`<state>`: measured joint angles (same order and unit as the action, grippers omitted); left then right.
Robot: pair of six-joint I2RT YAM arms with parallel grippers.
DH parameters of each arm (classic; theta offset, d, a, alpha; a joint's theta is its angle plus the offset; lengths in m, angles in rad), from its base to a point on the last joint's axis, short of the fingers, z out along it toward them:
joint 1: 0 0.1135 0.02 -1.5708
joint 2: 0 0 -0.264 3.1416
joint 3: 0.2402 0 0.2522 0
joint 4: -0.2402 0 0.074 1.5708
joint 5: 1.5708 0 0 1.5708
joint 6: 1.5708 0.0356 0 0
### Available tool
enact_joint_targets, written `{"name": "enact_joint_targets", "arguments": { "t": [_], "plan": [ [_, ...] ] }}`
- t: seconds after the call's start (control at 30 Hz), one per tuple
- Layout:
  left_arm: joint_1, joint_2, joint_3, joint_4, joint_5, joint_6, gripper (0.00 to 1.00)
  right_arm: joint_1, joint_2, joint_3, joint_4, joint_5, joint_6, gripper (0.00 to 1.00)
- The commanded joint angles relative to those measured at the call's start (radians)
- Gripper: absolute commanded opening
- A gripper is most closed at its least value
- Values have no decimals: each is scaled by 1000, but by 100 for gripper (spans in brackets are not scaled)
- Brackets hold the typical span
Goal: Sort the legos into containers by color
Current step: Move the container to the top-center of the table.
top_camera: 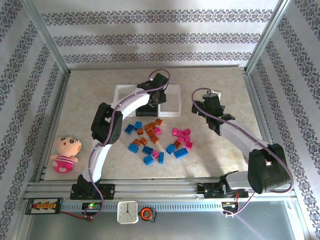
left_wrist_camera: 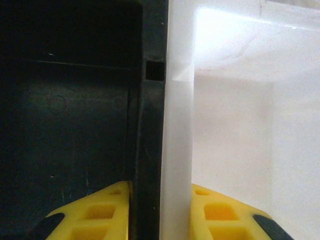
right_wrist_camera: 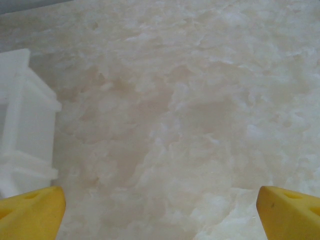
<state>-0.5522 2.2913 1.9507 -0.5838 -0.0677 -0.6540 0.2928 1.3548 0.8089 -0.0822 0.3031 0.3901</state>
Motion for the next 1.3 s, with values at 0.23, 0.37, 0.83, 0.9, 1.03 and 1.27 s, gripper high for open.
{"name": "enact_joint_targets", "arguments": {
  "t": [0.23,0.37,0.83,0.9,1.03,1.27],
  "plan": [
    [-48,80,147,-38,73,-72,2,30,-50,-28,-17,13,10,98],
    [-57,39,122,-8,85,-68,33,68,-98,-33,-13,116,-6,98],
    [-28,-442,-334,257,41,96,70,-91,-219,-187,265,-245,111,98],
    [-28,-536,-451,300,11,124,74,-6,-266,-202,260,-16,40,98],
    [-24,-714,-669,366,-59,169,83,-97,-264,-244,214,-52,322,98],
    [0,-938,-951,406,0,183,97,-114,-57,-90,-79,-383,220,94]
  ]
}}
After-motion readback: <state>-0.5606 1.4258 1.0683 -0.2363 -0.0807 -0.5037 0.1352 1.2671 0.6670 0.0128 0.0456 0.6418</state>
